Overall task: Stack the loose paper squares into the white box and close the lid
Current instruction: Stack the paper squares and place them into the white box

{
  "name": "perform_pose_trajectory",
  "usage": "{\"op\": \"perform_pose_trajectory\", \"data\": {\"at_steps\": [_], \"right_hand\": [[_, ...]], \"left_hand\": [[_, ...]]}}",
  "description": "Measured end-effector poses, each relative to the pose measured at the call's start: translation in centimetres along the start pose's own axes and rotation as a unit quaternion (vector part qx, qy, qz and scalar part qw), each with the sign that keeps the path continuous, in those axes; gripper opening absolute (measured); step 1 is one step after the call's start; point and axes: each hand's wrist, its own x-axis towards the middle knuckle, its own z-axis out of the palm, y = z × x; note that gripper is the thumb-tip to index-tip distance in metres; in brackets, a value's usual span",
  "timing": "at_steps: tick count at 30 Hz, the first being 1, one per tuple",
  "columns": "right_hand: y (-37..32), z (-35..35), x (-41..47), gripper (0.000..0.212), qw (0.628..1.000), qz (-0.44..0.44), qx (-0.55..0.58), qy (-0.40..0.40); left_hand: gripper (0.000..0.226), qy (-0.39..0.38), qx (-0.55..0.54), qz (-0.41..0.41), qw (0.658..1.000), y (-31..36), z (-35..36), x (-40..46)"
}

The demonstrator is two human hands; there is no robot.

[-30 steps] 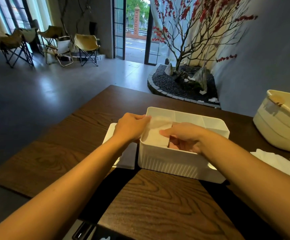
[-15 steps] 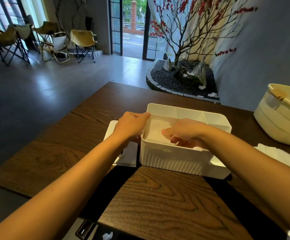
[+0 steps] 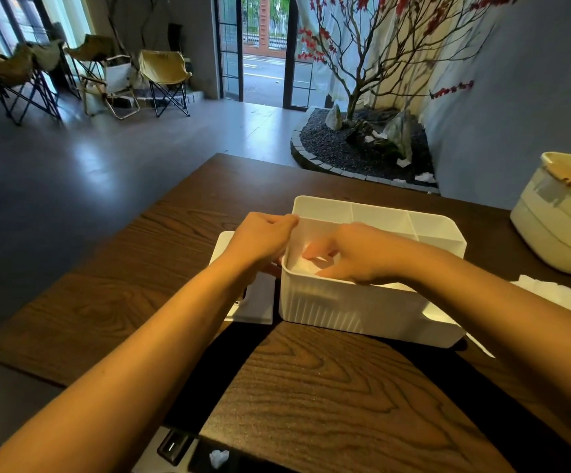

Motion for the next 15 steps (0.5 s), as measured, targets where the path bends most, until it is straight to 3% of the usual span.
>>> {"op": "perform_pose_trajectory", "data": {"at_steps": [4,15], "right_hand": [[-0.3,0.1,0.9,0.032,0.999,-0.003,-0.036,-0.026],[-0.9,0.4,2.1,0.036,0.997,0.029,-0.069,0.02]], "left_hand": [[0.041,-0.005,0.002,-0.003,1.0,0.0,-0.1,0.1],[0.029,-0.02,0.057,-0.026,0.998,1.1,-0.3,0.6]]}}
